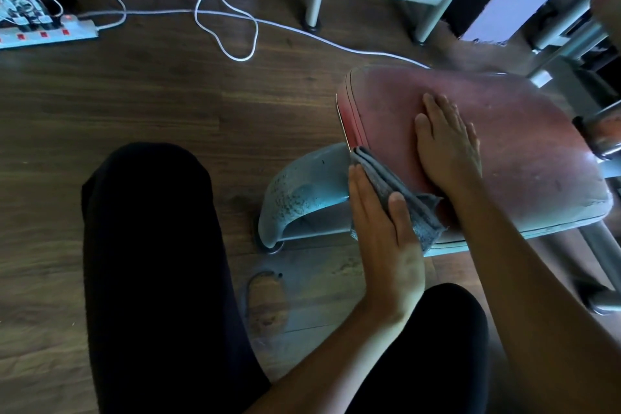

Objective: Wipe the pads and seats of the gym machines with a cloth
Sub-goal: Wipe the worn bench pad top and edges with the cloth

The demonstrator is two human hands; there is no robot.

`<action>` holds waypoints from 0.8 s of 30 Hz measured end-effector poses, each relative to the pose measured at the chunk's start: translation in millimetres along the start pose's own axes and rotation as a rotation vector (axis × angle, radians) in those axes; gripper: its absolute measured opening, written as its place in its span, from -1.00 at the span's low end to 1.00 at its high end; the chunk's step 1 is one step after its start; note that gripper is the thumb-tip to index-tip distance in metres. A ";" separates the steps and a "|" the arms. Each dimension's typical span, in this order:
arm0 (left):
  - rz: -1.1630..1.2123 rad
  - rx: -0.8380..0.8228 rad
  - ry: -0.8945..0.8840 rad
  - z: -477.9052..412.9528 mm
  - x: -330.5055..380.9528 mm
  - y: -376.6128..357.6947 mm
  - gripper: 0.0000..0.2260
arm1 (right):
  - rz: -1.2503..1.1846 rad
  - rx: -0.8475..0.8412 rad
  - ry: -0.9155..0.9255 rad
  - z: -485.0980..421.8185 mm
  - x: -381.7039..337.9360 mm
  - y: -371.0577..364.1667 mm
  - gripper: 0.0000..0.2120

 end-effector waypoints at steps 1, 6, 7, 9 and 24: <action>0.003 -0.006 0.003 -5.3 0.3 -0.1 -0.47 | -0.001 -0.001 -0.001 -0.2 0.3 -0.5 -0.51; 0.070 0.054 0.052 -62.0 -2.7 0.7 -0.46 | -0.005 0.006 -0.015 -1.2 -2.1 -1.1 -0.52; 0.092 0.046 0.053 -55.4 -2.6 1.0 -0.48 | -0.001 0.010 -0.017 -0.9 -2.7 -1.6 -0.52; 0.118 0.014 0.044 -23.7 0.3 3.8 -0.49 | 0.003 0.023 -0.021 -1.3 -2.8 -1.7 -0.52; 0.141 -0.036 0.044 -15.4 -4.5 10.1 -0.45 | -0.011 0.019 -0.014 -0.2 -2.8 -0.6 -0.52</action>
Point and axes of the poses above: each hand's wrist, its own z-axis away from the middle knuckle, its own y-axis out of the back of the hand, x = y × z, the point moved 2 cm from there along -z, towards the middle knuckle, and after that the axes turned 1 degree about -y, right-handed, at the moved point
